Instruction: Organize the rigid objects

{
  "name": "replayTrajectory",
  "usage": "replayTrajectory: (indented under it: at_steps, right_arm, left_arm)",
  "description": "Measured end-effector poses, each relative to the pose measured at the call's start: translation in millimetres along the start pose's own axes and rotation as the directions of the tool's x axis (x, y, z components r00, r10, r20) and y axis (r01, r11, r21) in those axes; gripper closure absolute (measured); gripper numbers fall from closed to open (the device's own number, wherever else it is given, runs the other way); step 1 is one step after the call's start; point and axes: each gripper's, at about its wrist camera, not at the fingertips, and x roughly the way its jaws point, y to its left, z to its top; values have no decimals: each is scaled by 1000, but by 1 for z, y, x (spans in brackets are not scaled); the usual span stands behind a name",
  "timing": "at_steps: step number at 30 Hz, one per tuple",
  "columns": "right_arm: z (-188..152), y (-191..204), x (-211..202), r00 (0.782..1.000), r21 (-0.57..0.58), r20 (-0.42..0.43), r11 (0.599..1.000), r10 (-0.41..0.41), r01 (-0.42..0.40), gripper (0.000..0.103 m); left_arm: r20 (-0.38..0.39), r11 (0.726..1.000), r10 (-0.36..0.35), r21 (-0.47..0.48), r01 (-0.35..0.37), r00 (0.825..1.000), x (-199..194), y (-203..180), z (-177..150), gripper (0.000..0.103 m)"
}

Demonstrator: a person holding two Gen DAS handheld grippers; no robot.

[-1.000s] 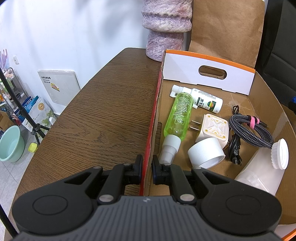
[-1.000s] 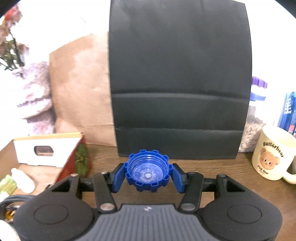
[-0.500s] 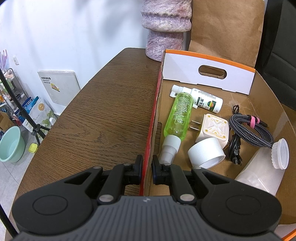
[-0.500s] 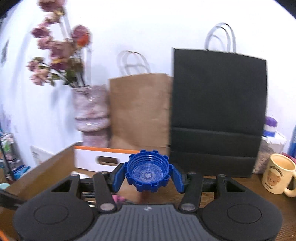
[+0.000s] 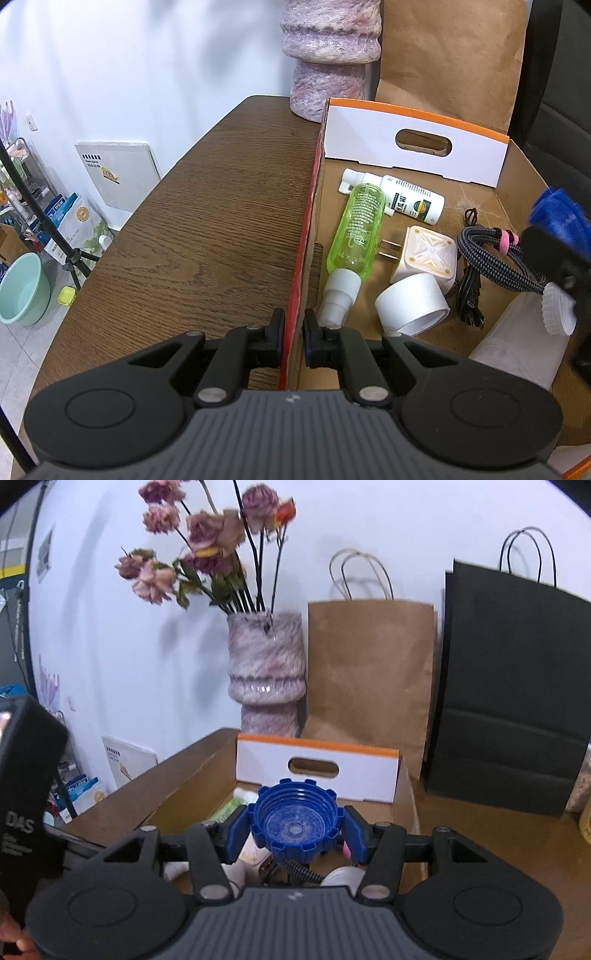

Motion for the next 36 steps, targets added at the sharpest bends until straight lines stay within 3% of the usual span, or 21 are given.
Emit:
replayTrajectory:
  at_steps: [5,7,9,11,25,30,31,33,34,35,36]
  right_arm:
    - [-7,8,11,999,-33,-44,999,-11,10,50]
    - [-7,7,12,999,-38,-46,999,-19,17,45]
    - [-7,3,11,998,-31,-44,999,-33,32,12]
    - [-5,-1,9,998,-28,-28,998,-60,59,0]
    - [-3,-7,11,996,-15,-44,997,-72,71,0]
    - [0,-10,2,997,-4,-22,997,-79,79,0]
    - [0,-11,-2,997,-1,-13,997,-79,79,0]
    - [1,-14,-13,997,8,1,997,-78,78,0]
    - [1,-17,-19,997,14,10,997,-76,76,0]
    - [1,-19,-25,997,19,17,997,-77,77,0]
    - [0,-22,-33,997,25,26,997,-78,78,0]
  left_arm:
    - [0,1000,-1,1,1,1000,0,0,0,92]
    - [0,1000,-1,1,1,1000,0,-1,0,92]
    - [0,1000,0,1,0,1000,0,-1,0,92]
    - [0,1000,-1,1,1,1000,0,-1,0,92]
    - [-3,1000,2,1,-2,1000,0,-1,0,92]
    - [-6,999,34,20,-34,999,-3,-6,1,88]
    - [-5,999,41,22,-41,999,-6,-7,2,84]
    - [9,999,39,28,-39,999,-16,-9,4,62]
    - [25,999,35,33,-36,999,-23,-9,5,43]
    - [50,998,35,44,-38,998,-31,-11,6,31]
    - [81,997,38,60,-43,996,-40,-13,6,27]
